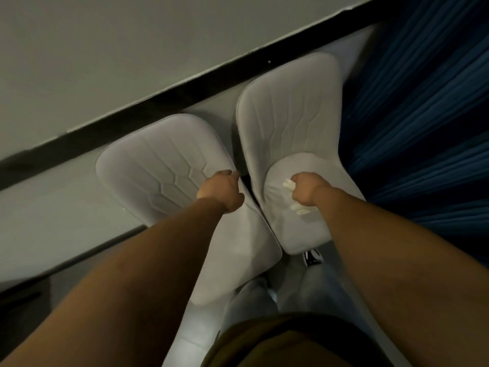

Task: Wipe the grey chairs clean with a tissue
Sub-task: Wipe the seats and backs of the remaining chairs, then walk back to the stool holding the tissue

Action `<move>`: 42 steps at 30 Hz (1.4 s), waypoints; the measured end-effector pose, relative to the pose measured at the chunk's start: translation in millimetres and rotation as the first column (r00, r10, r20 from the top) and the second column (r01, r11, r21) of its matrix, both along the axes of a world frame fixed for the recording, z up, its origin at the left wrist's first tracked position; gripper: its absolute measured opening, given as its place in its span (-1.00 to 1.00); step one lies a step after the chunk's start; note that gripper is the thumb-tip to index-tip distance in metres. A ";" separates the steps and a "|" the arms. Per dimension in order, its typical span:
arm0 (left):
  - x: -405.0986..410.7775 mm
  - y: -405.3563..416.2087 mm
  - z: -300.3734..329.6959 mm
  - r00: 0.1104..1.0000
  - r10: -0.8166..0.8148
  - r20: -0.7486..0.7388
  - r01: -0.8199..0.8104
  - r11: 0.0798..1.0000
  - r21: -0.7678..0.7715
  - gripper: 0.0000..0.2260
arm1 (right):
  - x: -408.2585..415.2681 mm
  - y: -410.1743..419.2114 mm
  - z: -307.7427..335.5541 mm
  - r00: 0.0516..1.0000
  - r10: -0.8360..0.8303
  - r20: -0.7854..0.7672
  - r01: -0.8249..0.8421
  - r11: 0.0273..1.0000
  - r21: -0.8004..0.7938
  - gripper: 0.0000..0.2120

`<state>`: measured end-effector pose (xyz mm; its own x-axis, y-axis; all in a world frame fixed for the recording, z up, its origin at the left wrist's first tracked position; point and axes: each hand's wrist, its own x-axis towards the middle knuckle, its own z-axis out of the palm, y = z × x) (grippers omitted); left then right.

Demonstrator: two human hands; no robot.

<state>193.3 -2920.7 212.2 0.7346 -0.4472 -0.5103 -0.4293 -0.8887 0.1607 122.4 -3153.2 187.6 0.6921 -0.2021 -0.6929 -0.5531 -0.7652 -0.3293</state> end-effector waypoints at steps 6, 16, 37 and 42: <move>-18.5 29.2 29.5 0.988 0.155 0.024 -0.156 0.987 0.042 -0.39 | -0.4 4.5 29.4 0.990 0.139 0.039 -0.136 0.989 -0.055 -0.64; -86.9 -10.9 59.3 0.907 0.404 0.117 -0.410 0.912 0.033 -0.36 | -8.3 -76.7 56.7 0.939 0.330 0.095 -0.320 0.941 -0.111 -0.58; -306.5 -14.6 79.7 0.666 0.732 0.140 -0.737 0.675 -0.024 -0.33 | -114.8 0.4 59.2 0.510 0.860 -0.002 -0.847 0.501 -0.175 -0.73; -410.9 67.7 67.9 0.474 0.878 0.064 -0.881 0.473 0.019 -0.35 | -168.5 106.0 60.1 0.354 0.935 0.013 -0.922 0.352 -0.160 -0.80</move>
